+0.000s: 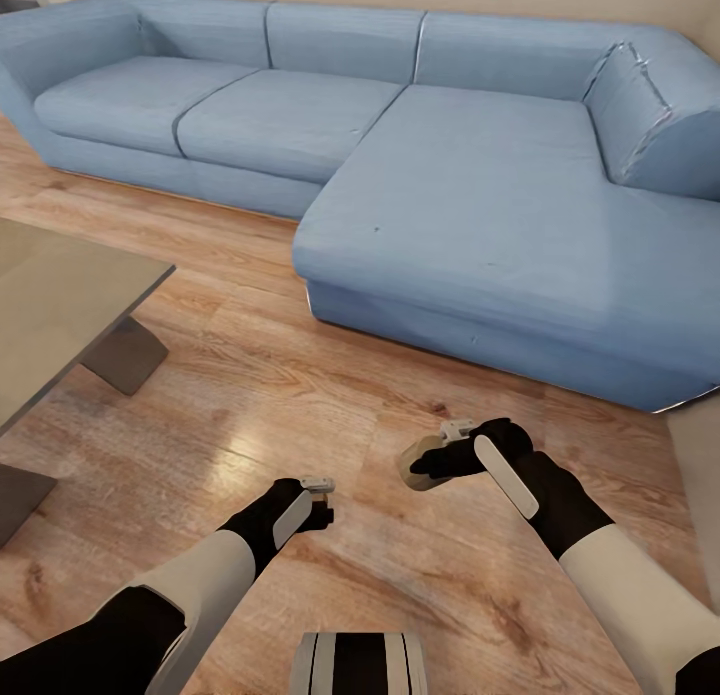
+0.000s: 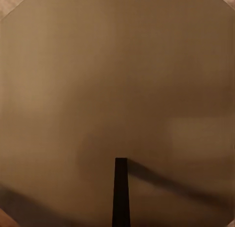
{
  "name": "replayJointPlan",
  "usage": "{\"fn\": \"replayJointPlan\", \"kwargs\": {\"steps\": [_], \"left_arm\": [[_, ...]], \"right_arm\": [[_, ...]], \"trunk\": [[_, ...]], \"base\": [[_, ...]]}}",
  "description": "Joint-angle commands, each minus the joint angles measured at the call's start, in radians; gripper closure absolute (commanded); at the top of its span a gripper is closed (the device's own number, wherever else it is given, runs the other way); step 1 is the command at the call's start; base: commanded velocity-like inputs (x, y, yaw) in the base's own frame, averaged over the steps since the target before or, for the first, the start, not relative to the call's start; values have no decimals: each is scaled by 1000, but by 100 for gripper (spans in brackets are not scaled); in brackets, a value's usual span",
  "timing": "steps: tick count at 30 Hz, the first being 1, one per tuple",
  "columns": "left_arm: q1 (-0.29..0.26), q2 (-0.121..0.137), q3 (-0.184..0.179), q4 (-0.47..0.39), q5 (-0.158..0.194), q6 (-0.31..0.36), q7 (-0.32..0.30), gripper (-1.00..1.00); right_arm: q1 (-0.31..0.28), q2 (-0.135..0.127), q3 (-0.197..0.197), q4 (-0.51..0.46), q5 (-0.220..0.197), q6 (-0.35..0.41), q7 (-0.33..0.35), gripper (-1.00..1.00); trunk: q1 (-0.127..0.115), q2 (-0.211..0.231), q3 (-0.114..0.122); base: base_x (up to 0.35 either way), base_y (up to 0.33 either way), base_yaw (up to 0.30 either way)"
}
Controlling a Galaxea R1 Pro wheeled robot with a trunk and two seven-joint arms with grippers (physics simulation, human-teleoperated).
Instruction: Place each of the two pumpkins and all three candles from the living room inside a cabinet in the living room (use any cabinet), then make sure every cabinet is closed, and position the cauldron so it is next to a table in the living room.
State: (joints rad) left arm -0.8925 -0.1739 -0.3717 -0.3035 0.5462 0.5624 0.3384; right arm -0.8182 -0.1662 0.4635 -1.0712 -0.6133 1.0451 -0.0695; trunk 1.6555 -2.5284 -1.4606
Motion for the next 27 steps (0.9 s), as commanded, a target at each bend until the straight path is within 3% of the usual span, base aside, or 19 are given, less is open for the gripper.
{"fn": "replayJointPlan", "kwargs": {"steps": [1, 8, 16, 27], "left_arm": [[0, 1, -7, -2, 11, 3, 8, -100], [0, 1, -7, -2, 11, 2, 8, -100], [0, 1, -7, -2, 11, 3, 8, -100], [0, 1, -7, -2, 12, 3, 8, -100]], "right_arm": [[-1, -1, 3, -1, -8, 2, -7, 100], [-1, -1, 3, -1, -8, 2, -7, 100], [-1, -1, 3, -1, -8, 2, -7, 100], [-1, -1, 3, -1, -8, 2, -7, 100]], "trunk": [[0, 0, -1], [0, 0, -1], [3, -2, -32], [3, -2, -32]], "base": [[0, 0, 0], [0, 0, 0], [0, 0, 0], [0, 0, 0]]}}
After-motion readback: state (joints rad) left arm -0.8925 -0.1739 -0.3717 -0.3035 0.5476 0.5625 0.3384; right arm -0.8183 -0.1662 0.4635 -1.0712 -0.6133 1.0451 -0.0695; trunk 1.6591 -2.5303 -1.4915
